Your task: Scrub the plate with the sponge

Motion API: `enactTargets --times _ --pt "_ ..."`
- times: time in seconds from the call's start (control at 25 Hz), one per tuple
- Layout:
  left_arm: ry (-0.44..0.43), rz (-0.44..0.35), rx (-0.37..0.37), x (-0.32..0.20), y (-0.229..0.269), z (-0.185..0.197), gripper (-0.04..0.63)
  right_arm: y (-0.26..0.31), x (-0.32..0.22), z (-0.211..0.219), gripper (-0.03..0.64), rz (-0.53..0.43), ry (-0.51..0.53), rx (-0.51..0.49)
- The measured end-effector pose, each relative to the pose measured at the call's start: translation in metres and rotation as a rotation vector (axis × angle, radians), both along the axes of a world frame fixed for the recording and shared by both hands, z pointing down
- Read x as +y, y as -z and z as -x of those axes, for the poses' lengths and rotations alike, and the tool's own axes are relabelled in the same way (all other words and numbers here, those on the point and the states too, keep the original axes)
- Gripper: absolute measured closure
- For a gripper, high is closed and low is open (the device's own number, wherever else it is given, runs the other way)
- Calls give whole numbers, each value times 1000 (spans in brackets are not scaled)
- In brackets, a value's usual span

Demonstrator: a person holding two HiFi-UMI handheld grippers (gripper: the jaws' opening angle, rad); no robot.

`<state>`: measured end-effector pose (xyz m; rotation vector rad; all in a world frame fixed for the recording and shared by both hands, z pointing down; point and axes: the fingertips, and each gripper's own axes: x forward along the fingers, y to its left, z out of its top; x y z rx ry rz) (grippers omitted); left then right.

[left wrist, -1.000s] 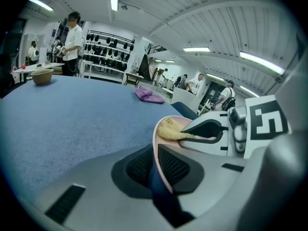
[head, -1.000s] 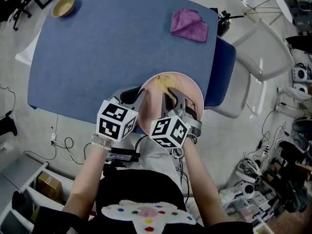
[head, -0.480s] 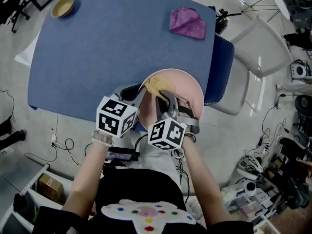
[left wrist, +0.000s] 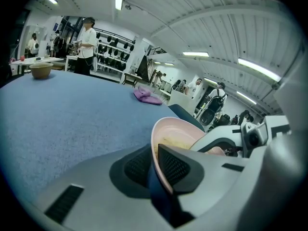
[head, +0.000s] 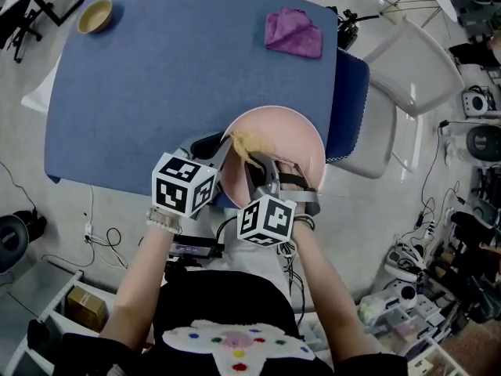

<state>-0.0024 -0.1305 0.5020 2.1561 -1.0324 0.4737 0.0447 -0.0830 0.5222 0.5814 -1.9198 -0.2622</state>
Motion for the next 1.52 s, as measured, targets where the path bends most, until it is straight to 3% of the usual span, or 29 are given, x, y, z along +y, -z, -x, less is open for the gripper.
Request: enactTargets --times 0.6,1.04,1.52 --pt "-4 -7 -19 2 -1 0 555 -1 -27 -14 569 -25 -102 -13" --pt "-2 -8 -21 2 0 2 555 -1 -52 -59 569 -39 -256 26" --pt "-1 1 -19 4 0 4 554 -2 -36 -111 571 24 -463 57"
